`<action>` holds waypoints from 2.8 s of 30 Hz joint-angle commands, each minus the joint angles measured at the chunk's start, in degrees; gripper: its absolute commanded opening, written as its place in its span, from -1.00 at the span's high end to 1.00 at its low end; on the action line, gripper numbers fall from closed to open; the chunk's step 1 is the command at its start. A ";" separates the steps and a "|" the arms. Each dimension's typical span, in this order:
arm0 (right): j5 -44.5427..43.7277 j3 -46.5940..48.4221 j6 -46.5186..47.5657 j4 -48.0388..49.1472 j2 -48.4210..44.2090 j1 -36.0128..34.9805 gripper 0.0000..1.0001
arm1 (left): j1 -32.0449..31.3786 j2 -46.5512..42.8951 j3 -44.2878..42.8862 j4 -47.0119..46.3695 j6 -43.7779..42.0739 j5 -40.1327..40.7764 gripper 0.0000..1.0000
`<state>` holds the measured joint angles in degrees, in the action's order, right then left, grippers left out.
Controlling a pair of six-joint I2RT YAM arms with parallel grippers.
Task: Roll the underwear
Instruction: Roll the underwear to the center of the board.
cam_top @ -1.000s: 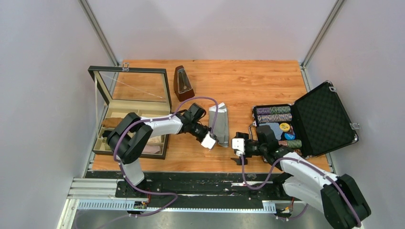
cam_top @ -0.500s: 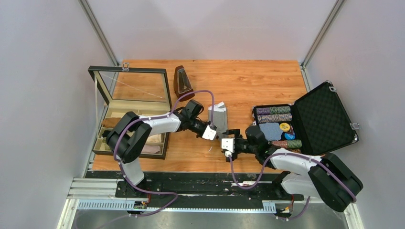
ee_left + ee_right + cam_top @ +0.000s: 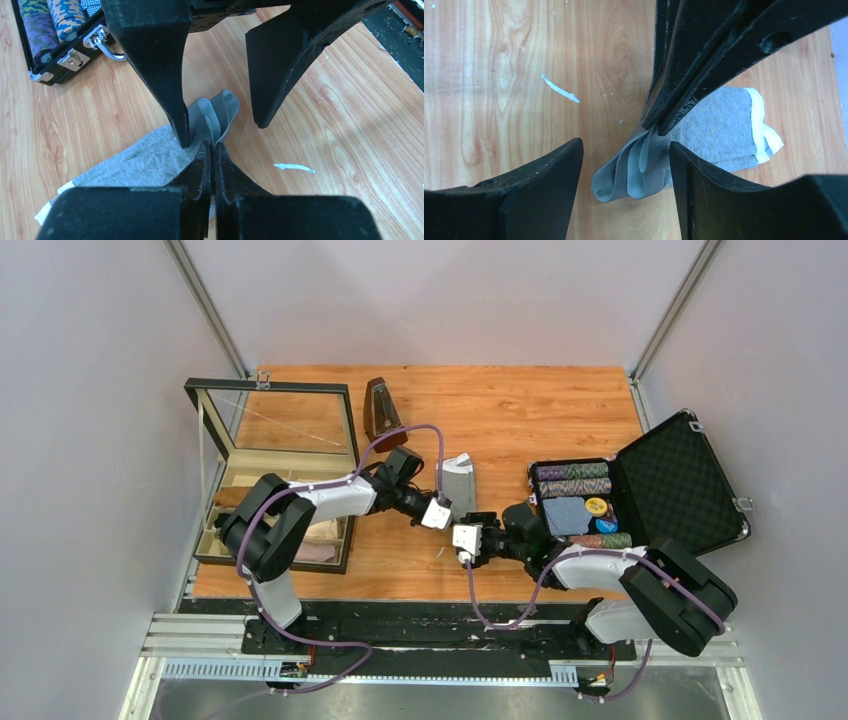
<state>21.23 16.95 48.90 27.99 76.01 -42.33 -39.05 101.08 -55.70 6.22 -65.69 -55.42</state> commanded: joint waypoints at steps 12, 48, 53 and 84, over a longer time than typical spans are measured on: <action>0.07 3.85 -0.15 2.54 3.17 -0.30 0.04 | 1.58 -3.66 -0.63 0.46 -0.09 -3.44 1.00; 30.00 55.55 10.58 -91.49 33.49 10.11 1.00 | 1.58 -34.12 21.60 0.08 8.17 15.35 -0.14; 30.78 61.63 15.04 -98.25 40.78 11.79 1.00 | 1.52 -31.65 20.73 -0.95 5.90 14.55 -0.14; 37.45 94.49 0.28 -115.90 77.42 12.18 1.00 | -7.35 -14.59 25.60 -13.51 -28.29 25.24 -0.09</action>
<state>60.55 110.89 49.17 -94.37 148.79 -29.87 -46.06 85.21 -31.22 -3.73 -93.06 -35.38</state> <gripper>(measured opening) 0.137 0.560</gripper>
